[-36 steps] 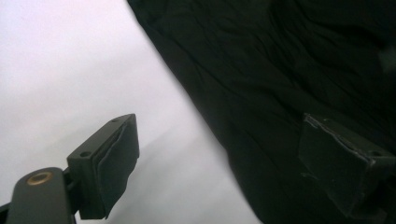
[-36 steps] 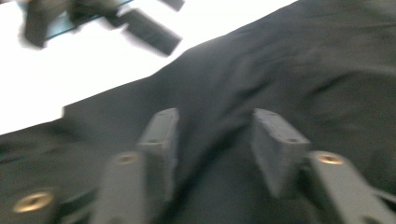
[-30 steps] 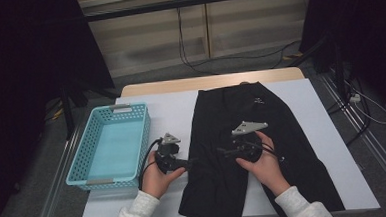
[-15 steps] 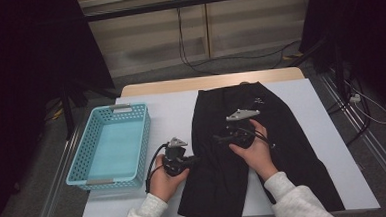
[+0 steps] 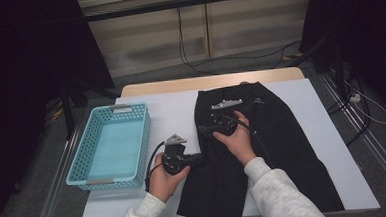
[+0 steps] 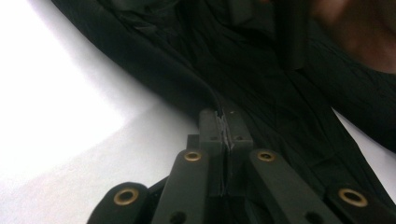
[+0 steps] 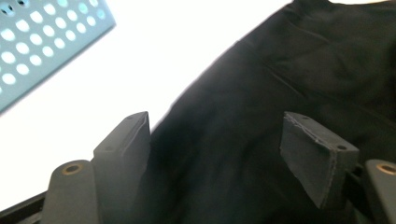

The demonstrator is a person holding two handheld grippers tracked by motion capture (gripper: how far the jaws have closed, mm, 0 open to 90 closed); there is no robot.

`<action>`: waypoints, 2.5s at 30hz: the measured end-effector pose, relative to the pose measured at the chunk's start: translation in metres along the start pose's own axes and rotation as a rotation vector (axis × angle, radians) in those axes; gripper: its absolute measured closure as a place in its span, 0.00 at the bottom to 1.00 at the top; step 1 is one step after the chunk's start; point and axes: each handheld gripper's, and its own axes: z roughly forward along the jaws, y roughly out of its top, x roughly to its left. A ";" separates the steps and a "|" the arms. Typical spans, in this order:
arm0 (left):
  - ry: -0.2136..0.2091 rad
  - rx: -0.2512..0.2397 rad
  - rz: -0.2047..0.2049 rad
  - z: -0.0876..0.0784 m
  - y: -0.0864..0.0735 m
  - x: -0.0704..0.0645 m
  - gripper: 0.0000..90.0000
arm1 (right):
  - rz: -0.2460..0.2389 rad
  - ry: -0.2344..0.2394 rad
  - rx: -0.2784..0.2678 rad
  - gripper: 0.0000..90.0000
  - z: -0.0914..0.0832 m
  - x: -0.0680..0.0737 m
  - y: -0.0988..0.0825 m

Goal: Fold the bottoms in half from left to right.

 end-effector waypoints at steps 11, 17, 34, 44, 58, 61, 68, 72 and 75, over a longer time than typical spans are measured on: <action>-0.016 -0.022 0.016 -0.003 0.003 -0.004 0.98 | -0.118 -0.063 0.117 0.48 0.034 0.008 -0.002; -0.015 -0.030 0.028 -0.004 0.004 -0.005 0.99 | -0.191 -0.115 0.126 0.90 0.022 -0.003 -0.003; -0.115 -0.063 0.037 0.012 0.020 -0.025 0.99 | -0.043 -0.133 -0.013 1.00 -0.034 -0.054 0.003; -0.235 -0.134 0.103 0.041 0.071 -0.073 0.94 | -0.018 -0.212 -0.071 1.00 -0.096 -0.102 0.024; -0.062 -0.081 0.165 0.032 0.052 -0.032 0.28 | 0.014 -0.291 0.026 0.37 -0.130 -0.138 -0.027; -0.046 -0.054 0.175 0.028 0.047 -0.023 0.25 | -0.005 -0.234 0.028 0.34 -0.129 -0.119 -0.038; -0.005 -0.042 0.160 0.020 0.038 0.000 0.21 | -0.045 -0.155 0.014 0.30 -0.136 -0.090 -0.058; 0.023 -0.014 0.166 0.019 0.034 0.011 0.19 | -0.049 -0.127 -0.004 0.29 -0.142 -0.083 -0.068; 0.028 -0.015 0.158 0.018 0.033 0.017 0.18 | -0.049 -0.125 0.012 0.28 -0.142 -0.082 -0.077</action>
